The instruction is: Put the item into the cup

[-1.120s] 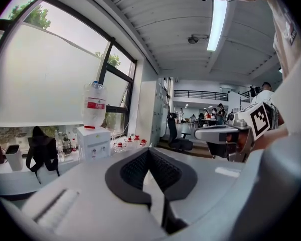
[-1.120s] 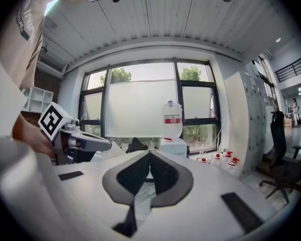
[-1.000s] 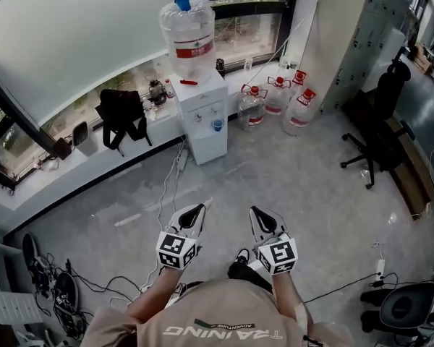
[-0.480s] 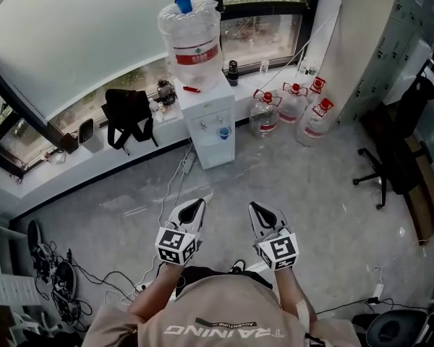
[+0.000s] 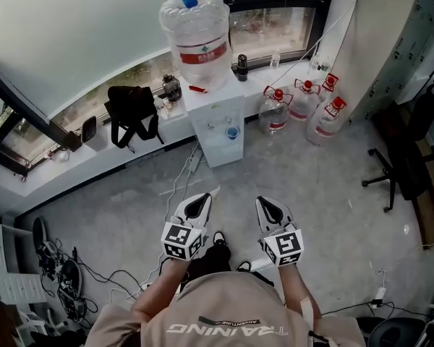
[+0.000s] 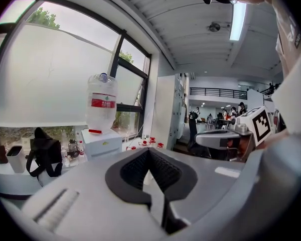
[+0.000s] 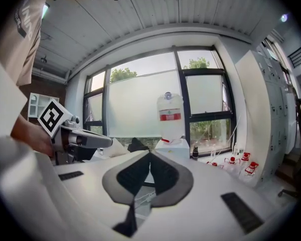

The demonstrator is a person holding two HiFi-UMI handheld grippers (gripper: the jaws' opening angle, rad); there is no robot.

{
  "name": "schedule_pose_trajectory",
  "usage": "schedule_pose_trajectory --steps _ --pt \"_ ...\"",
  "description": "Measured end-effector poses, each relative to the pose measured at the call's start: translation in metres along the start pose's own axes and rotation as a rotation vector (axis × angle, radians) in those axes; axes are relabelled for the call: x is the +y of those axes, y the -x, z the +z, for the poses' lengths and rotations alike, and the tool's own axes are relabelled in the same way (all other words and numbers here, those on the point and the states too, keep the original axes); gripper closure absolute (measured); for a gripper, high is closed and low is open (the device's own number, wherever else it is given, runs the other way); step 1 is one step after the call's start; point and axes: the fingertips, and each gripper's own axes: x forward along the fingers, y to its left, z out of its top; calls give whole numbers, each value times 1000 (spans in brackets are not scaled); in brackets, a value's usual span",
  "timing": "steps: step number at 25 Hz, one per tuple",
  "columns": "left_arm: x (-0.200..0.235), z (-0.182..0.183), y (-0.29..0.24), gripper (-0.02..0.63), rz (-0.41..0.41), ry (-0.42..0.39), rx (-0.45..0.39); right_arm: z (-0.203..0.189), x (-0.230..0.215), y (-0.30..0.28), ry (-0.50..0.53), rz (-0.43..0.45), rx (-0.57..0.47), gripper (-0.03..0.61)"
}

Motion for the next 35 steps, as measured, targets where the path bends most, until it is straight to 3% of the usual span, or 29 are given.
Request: schedule_pose_trajectory --steps 16,24,35 --pt "114 36 -83 606 -114 -27 12 35 -22 -122 31 -100 16 566" --pt "129 33 -110 606 -143 -15 41 28 -40 -144 -1 -126 43 568" --pt "139 48 -171 606 -88 -17 58 31 -105 -197 5 -49 25 568"
